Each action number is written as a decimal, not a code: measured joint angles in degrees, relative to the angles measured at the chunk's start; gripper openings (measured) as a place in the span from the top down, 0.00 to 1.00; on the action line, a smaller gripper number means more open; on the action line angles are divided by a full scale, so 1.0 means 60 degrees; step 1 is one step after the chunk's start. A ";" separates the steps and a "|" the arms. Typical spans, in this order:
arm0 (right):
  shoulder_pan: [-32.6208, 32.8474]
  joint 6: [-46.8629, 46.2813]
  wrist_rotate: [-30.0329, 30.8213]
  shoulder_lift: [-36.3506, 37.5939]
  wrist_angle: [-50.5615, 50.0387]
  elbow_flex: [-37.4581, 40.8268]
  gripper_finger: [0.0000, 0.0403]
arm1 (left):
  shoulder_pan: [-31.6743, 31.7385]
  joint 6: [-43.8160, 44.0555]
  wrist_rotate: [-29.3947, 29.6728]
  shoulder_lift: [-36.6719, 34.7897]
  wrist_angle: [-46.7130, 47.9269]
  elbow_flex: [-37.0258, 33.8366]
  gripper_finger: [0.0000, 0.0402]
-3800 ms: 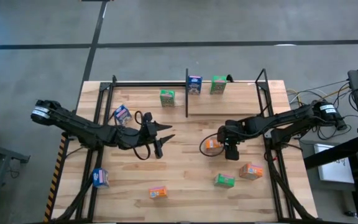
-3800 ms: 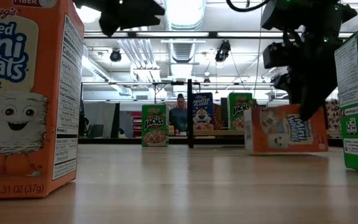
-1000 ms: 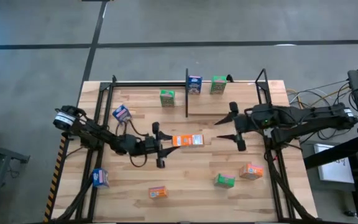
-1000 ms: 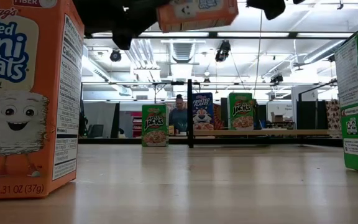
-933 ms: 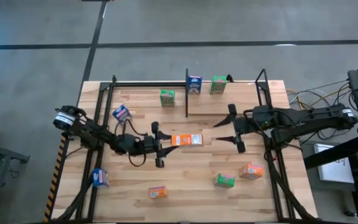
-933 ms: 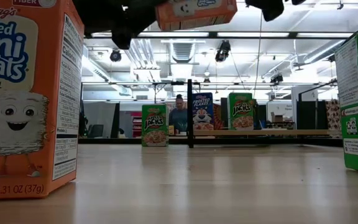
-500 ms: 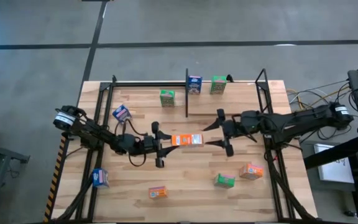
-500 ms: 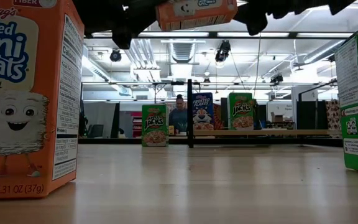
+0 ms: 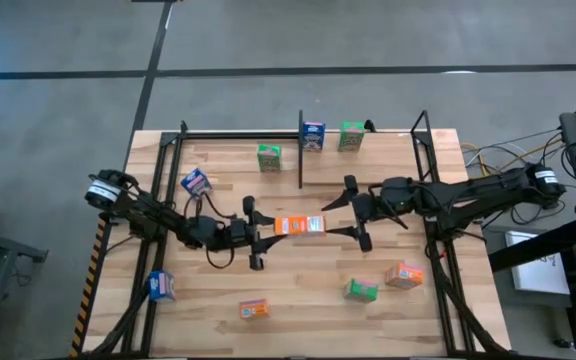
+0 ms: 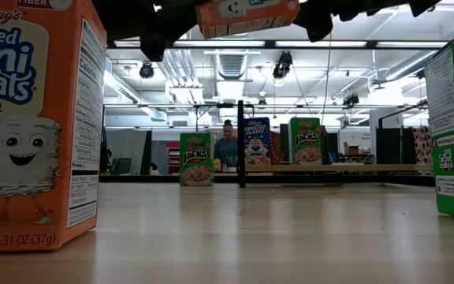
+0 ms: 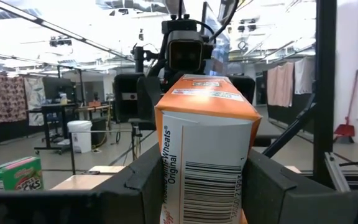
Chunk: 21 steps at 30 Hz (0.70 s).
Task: Stack cereal on shelf
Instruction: Put the center orange cereal box on the shelf
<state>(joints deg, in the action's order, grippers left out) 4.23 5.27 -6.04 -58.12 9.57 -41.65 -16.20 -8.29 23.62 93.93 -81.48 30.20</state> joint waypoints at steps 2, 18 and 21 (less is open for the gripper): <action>0.0004 -0.0017 -0.0020 0.0124 0.0029 -0.0014 0.37 | 0.0014 -0.0008 0.0134 0.0001 0.0100 0.0000 0.63; 0.0085 -0.0256 0.0048 0.0275 -0.0165 -0.0018 0.38 | 0.0026 -0.0182 0.0503 0.0015 0.0074 0.0024 0.63; 0.0084 -0.0220 0.0170 0.0143 0.0130 0.0000 0.38 | 0.0034 -0.0201 0.0558 0.0015 0.0065 0.0114 0.63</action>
<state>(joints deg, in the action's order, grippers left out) 4.73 3.95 -5.02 -57.26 10.35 -41.65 -15.99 -9.50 26.97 94.02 -81.09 30.88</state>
